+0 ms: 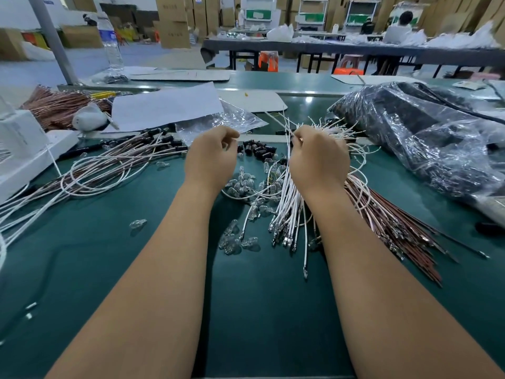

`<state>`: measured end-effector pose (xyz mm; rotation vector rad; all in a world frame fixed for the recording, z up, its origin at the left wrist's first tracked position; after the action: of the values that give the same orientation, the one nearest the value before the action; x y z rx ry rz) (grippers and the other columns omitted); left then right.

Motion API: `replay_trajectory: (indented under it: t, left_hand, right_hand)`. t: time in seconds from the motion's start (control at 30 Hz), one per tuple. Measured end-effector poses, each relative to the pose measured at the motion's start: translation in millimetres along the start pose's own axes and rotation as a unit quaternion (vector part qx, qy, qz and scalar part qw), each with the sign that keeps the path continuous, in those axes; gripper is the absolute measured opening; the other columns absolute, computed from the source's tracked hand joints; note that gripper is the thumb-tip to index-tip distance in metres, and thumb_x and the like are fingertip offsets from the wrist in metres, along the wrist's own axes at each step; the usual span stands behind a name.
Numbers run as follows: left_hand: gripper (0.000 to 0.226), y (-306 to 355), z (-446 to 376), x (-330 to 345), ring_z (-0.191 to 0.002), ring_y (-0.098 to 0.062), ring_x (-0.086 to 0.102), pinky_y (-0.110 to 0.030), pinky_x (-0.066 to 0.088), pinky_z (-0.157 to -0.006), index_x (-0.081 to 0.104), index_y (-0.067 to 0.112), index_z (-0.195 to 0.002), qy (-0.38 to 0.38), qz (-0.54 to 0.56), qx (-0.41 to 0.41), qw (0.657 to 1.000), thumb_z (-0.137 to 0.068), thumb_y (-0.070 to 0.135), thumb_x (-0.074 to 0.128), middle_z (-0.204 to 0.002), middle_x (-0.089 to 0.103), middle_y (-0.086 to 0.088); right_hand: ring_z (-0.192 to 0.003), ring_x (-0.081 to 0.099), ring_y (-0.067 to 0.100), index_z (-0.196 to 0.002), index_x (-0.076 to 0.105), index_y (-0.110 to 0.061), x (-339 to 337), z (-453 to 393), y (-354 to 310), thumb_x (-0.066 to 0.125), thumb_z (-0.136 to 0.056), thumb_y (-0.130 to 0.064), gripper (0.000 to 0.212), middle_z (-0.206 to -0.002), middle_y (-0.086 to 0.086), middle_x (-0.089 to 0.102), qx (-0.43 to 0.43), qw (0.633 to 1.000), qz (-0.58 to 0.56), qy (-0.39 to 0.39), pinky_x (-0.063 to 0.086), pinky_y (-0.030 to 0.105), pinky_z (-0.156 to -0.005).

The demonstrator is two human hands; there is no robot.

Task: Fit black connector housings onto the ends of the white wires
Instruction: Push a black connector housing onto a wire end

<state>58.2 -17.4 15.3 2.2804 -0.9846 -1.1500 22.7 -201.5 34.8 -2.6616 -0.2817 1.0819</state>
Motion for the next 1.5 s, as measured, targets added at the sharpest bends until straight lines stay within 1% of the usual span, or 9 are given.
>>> replay_trajectory:
  t: [0.07, 0.17, 0.4, 0.53, 0.6, 0.97, 1.17, 1.37, 1.5]
  left_hand:
    - [0.036, -0.7, -1.3, 11.3, -0.103, -0.021, 0.059, -0.032, 0.049, -0.09, 0.055, 0.012, -0.129, -0.041, -0.012, -0.023, 0.999, -0.093, 0.008, 0.052, -0.123, 0.062, -0.006]
    - [0.049, -15.4, -5.2, 22.8, -0.072, -0.01, 0.057, -0.013, 0.049, -0.062, 0.041, 0.017, -0.141, -0.075, 0.059, -0.108, 0.99, -0.094, 0.003, 0.044, -0.142, 0.048, -0.003]
    - [0.064, -13.3, -22.7, 43.0, -0.066, -0.016, 0.054, -0.024, 0.048, -0.051, 0.047, 0.022, -0.136, -0.154, 0.092, -0.12, 0.976, -0.083, -0.01, 0.033, -0.121, 0.058, -0.003]
    - [0.069, -4.9, -36.5, 62.2, -0.124, -0.03, 0.047, -0.038, 0.044, -0.101, 0.036, 0.017, -0.146, -0.256, -0.079, -0.074, 0.96, -0.082, -0.009, 0.036, -0.143, 0.044, -0.014]
    - [0.061, -4.5, -37.8, 63.8, -0.121, -0.033, 0.048, -0.035, 0.043, -0.095, 0.043, 0.013, -0.141, -0.281, -0.119, -0.081, 0.949, -0.084, -0.006, 0.036, -0.139, 0.047, -0.015]
    - [0.032, 1.8, -29.6, 14.9, -0.086, -0.019, 0.067, -0.03, 0.055, -0.085, 0.072, 0.007, -0.102, -0.125, 0.036, -0.093, 0.987, -0.076, -0.01, 0.065, -0.089, 0.072, -0.006]
    - [0.026, -2.5, -4.9, 9.8, -0.078, -0.016, 0.067, -0.025, 0.06, -0.07, 0.066, 0.011, -0.087, -0.041, 0.372, -0.298, 0.878, -0.082, -0.014, 0.061, -0.084, 0.069, -0.004]
    - [0.012, -8.1, 9.5, 13.3, -0.074, -0.018, 0.069, -0.023, 0.059, -0.068, 0.065, 0.0, -0.092, -0.017, 0.55, -0.332, 0.766, -0.087, -0.01, 0.06, -0.084, 0.068, -0.013]
    - [0.009, -14.5, 10.6, 7.1, -0.068, -0.011, 0.068, -0.021, 0.058, -0.066, 0.068, 0.008, -0.09, -0.011, 0.556, -0.323, 0.766, -0.089, 0.001, 0.062, -0.076, 0.071, -0.004]
  right_hand:
    - [-0.065, 0.053, 0.021, -0.099, 0.064, -0.012, 7.2, 2.0, -2.3, 0.048, -0.097, -0.011, 0.016, -0.074, 0.002, 0.063, 0.014, 0.997, -0.062, -0.035, 0.037, 0.029, -0.061]
    - [-0.065, 0.053, 0.017, -0.097, 0.058, -0.012, 17.9, 5.1, -5.5, 0.044, -0.098, -0.012, 0.014, -0.071, -0.003, 0.056, 0.042, 0.986, -0.141, -0.081, 0.038, 0.029, -0.053]
    - [-0.068, 0.055, 0.018, -0.087, 0.054, -0.016, 28.5, 3.1, 4.2, 0.041, -0.098, -0.016, 0.017, -0.081, 0.001, 0.061, 0.157, 0.936, -0.292, -0.118, 0.047, 0.037, -0.06]
    - [-0.064, 0.051, 0.012, -0.086, 0.054, -0.017, 28.9, 5.4, 3.7, 0.044, -0.098, -0.018, 0.016, -0.077, -0.003, 0.059, 0.135, 0.94, -0.288, -0.122, 0.042, 0.031, -0.058]
    - [-0.064, 0.05, 0.01, -0.087, 0.054, -0.017, 29.5, 4.9, 2.5, 0.045, -0.098, -0.018, 0.015, -0.074, -0.005, 0.056, 0.123, 0.946, -0.271, -0.127, 0.04, 0.031, -0.058]
    - [-0.056, 0.046, 0.014, -0.109, 0.06, -0.015, 32.2, 4.4, -3.0, 0.04, -0.091, 0.001, 0.031, -0.07, -0.003, 0.054, 0.092, 0.944, -0.294, -0.117, 0.037, 0.032, -0.051]
    - [-0.04, 0.035, 0.005, -0.108, 0.067, -0.028, 24.3, 9.3, -10.5, 0.05, -0.096, -0.022, 0.022, -0.044, -0.018, 0.046, 0.048, 0.933, -0.34, -0.107, 0.029, 0.021, -0.045]
    - [-0.054, 0.043, 0.003, -0.105, 0.069, -0.008, 23.2, 7.5, -7.9, 0.049, -0.096, -0.007, 0.021, -0.065, -0.01, 0.054, 0.045, 0.942, -0.32, -0.09, 0.033, 0.021, -0.054]
    - [-0.047, 0.041, 0.004, -0.105, 0.069, -0.018, 21.5, 10.3, -12.5, 0.056, -0.095, -0.015, 0.016, -0.06, -0.011, 0.052, 0.015, 0.946, -0.31, -0.092, 0.034, 0.021, -0.049]
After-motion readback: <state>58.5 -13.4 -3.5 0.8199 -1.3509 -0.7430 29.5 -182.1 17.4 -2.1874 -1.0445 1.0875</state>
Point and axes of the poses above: each hand's wrist, its own z-axis away from the middle knuckle, its own x-axis out of the palm, y = z × x, the point moved 6 cm from there along -z, towards the middle knuckle
